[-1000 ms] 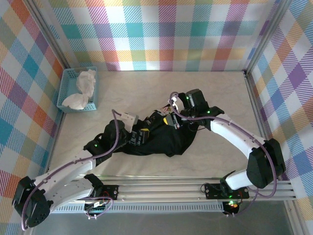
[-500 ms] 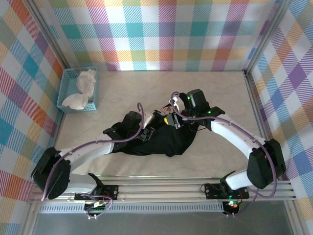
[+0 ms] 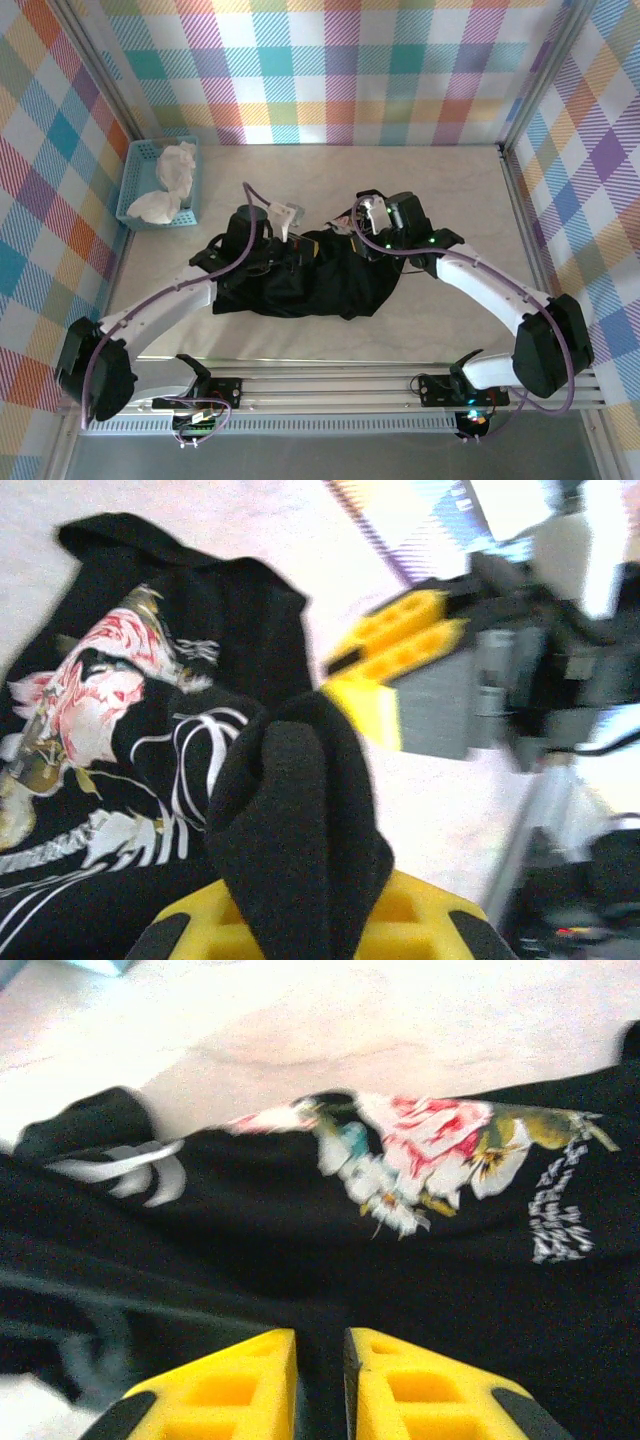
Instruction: Fold the inside-out t-shirt
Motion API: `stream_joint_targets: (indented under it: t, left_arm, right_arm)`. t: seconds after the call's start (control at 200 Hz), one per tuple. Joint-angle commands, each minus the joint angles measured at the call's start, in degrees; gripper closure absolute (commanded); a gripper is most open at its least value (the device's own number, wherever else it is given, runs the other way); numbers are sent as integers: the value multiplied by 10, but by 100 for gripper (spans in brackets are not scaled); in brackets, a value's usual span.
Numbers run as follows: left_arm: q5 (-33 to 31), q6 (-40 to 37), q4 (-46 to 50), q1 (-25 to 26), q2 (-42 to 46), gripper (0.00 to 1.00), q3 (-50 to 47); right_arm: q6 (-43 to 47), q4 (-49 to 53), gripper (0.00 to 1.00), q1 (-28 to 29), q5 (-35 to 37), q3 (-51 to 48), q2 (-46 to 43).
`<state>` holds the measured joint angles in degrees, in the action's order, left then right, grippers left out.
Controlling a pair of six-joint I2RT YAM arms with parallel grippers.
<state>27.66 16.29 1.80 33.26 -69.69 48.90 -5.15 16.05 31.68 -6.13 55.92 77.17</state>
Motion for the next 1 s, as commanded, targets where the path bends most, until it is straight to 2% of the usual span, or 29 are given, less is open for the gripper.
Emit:
stream_joint_targets:
  t: [0.0, 0.075, 0.14, 0.27, 0.365, 0.48, 0.625, 0.775, 0.87, 0.94, 0.995]
  left_arm:
    - [85, 98, 14, -14, 14, 100, 21]
    - [92, 120, 20, -23, 15, 100, 22]
    - [85, 125, 34, -25, 16, 100, 28]
    - [65, 124, 53, -27, 18, 100, 33]
    - [54, 125, 59, -28, 20, 100, 36]
    - [43, 125, 61, -28, 27, 100, 35]
    - [47, 126, 59, -28, 38, 100, 30]
    - [65, 127, 49, -28, 52, 100, 23]
    - [75, 124, 46, -29, 62, 100, 19]
    - [75, 121, 51, -32, 71, 100, 18]
    - [80, 124, 43, -39, 80, 100, 12]
  right_arm:
    - [7, 20, 71, 9, 63, 26, -16]
    - [27, 33, 66, 14, 48, 16, -47]
    - [50, 40, 58, 26, -5, 4, -77]
    - [52, 31, 47, 84, -66, -27, -116]
    - [24, -3, 39, 120, -65, -60, -126]
    - [-53, -71, 38, 145, -55, -91, -99]
    - [-156, -166, 29, 155, 1, -105, -40]
    - [-178, -227, 26, 155, 15, -80, 26]
    - [-169, -231, 31, 154, 23, -54, 66]
    - [-148, -231, 55, 148, 42, -53, 62]
    - [-129, -247, 70, 133, 10, -65, 46]
